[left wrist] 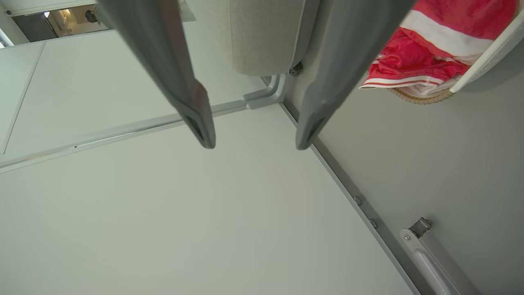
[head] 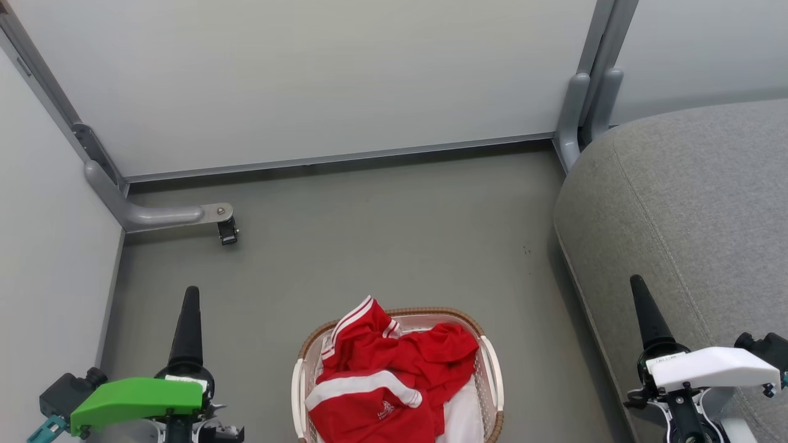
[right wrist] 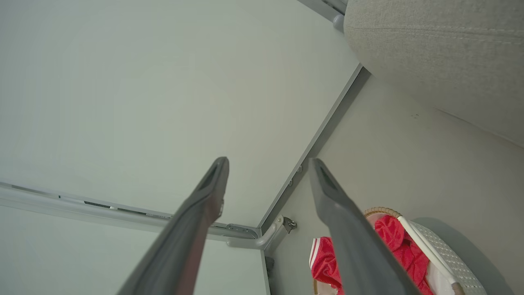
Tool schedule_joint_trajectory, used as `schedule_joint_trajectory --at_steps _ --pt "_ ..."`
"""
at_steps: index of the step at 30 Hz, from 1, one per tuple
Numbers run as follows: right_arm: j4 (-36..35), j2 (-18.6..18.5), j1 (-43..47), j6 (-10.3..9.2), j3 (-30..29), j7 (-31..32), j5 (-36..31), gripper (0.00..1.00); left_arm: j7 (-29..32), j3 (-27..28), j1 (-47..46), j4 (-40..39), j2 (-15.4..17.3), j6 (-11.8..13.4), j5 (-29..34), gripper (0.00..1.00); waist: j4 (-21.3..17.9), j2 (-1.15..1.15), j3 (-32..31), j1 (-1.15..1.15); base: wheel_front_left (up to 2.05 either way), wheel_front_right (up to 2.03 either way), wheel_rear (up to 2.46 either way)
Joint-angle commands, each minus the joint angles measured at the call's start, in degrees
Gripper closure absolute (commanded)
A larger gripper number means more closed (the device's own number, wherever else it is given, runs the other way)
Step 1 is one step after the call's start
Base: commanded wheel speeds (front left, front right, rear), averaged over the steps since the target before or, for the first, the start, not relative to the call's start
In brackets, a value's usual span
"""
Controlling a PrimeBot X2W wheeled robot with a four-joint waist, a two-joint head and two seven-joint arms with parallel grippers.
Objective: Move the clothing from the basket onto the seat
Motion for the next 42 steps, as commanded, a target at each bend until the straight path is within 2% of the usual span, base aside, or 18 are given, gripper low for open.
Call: schedule_joint_trajectory --at_steps 1,24,42 --pt "-1.5 -0.4 0.0 0.02 0.2 -0.6 -2.9 0.00 -0.6 -0.2 0.0 -1.4 0.3 0.1 2.7 0.00 0.0 0.00 0.0 0.00 0.00 0.00 0.00" --pt "-2.2 -0.5 1.2 0.03 1.7 -5.2 -26.7 0.00 -5.1 -4.2 3.8 -3.1 0.4 1.9 29.9 0.00 0.2 0.00 -0.1 0.00 0.00 0.00 0.00" --pt "-1.7 -0.6 1.6 0.03 3.6 -7.9 -40.0 0.00 -7.8 -6.8 5.0 -1.6 0.5 3.2 40.3 0.00 0.4 0.00 -0.2 0.00 0.00 0.00 0.00"
